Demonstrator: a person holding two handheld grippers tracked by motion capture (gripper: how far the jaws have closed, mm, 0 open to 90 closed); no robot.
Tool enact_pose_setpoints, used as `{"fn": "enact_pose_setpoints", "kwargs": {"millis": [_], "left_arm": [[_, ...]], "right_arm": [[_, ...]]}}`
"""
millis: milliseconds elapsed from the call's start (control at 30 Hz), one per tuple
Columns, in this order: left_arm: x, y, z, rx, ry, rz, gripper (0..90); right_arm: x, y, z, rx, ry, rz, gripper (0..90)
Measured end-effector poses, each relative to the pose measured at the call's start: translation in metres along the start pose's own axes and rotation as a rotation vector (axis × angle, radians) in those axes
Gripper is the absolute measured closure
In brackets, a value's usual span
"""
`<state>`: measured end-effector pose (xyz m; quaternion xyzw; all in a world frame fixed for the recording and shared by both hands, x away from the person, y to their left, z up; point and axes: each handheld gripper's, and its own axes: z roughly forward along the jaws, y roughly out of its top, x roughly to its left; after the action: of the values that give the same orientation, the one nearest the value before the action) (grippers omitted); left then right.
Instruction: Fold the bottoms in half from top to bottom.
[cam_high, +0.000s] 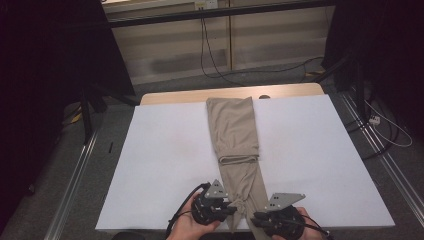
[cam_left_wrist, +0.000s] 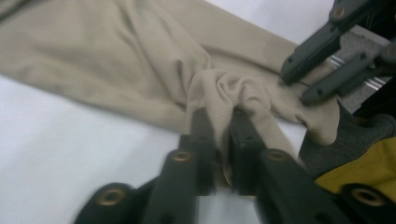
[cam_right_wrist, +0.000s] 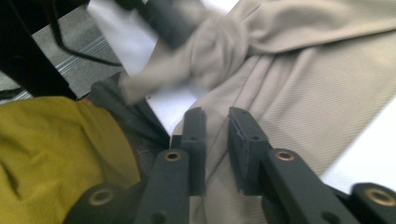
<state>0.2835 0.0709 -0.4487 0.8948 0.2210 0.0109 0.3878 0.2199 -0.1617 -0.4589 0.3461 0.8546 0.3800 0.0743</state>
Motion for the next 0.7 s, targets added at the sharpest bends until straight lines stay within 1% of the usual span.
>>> {"fn": "enact_pose_setpoints", "kwargs": {"millis": [33, 67, 133, 167, 200, 267, 300, 333, 367, 400, 467, 567, 600, 633, 700], "left_arm": [[0.002, 0.0, -0.004, -0.016, -0.003, -0.012, 84.3], [0.004, 0.001, -0.008, -0.038, 0.004, -0.022, 84.8], [0.008, 0.005, -0.018, -0.08, 0.027, -0.03, 84.8], [0.01, 0.006, -0.022, -0.096, 0.017, -0.038, 84.8], [0.011, 0.008, -0.026, -0.121, 0.022, -0.047, 84.8], [0.014, 0.012, -0.035, -0.156, 0.033, -0.054, 84.8], [0.015, 0.014, -0.038, -0.17, 0.037, -0.055, 84.8], [0.016, 0.015, -0.041, -0.185, 0.041, -0.054, 84.8], [0.016, 0.017, -0.044, -0.193, 0.042, -0.051, 84.8], [0.016, 0.018, -0.045, -0.203, 0.04, -0.051, 84.8], [0.017, 0.019, -0.046, -0.214, 0.041, -0.052, 84.7], [0.018, 0.019, -0.045, -0.216, 0.033, -0.058, 84.6], [0.019, 0.019, -0.045, -0.215, 0.038, -0.053, 84.6], [0.019, 0.019, -0.045, -0.219, 0.035, -0.062, 84.6], [0.02, 0.02, -0.045, -0.218, 0.039, -0.057, 84.6]], "right_arm": [[0.002, 0.0, 0.001, 0.003, -0.013, -0.01, 73.3], [0.003, 0.001, 0.001, 0.006, -0.024, -0.016, 72.6], [0.004, 0.001, 0.002, 0.005, -0.021, -0.012, 70.7], [0.005, 0.002, 0.003, 0.004, -0.023, -0.004, 69.4], [0.005, 0.002, 0.003, 0.003, -0.029, -0.005, 69.7], [0.008, 0.002, 0.004, 0.006, -0.044, -0.016, 70.4], [0.007, 0.003, 0.004, 0.006, -0.047, -0.002, 71.1], [0.008, 0.003, 0.004, 0.01, -0.05, -0.005, 77.9], [0.009, 0.004, 0.004, 0.012, -0.051, -0.018, 85.5], [0.009, 0.004, 0.005, 0.011, -0.041, -0.014, 89.3], [0.011, 0.005, 0.005, 0.013, -0.037, -0.028, 90.0], [0.015, 0.01, 0.007, -0.017, 0.021, 0.009, 90.0], [0.017, 0.011, 0.008, -0.02, 0.027, 0.013, 90.0], [0.019, 0.013, 0.01, -0.018, 0.038, 0.014, 89.9], [0.024, 0.016, 0.018, -0.01, 0.071, 0.01, 89.8]]}}
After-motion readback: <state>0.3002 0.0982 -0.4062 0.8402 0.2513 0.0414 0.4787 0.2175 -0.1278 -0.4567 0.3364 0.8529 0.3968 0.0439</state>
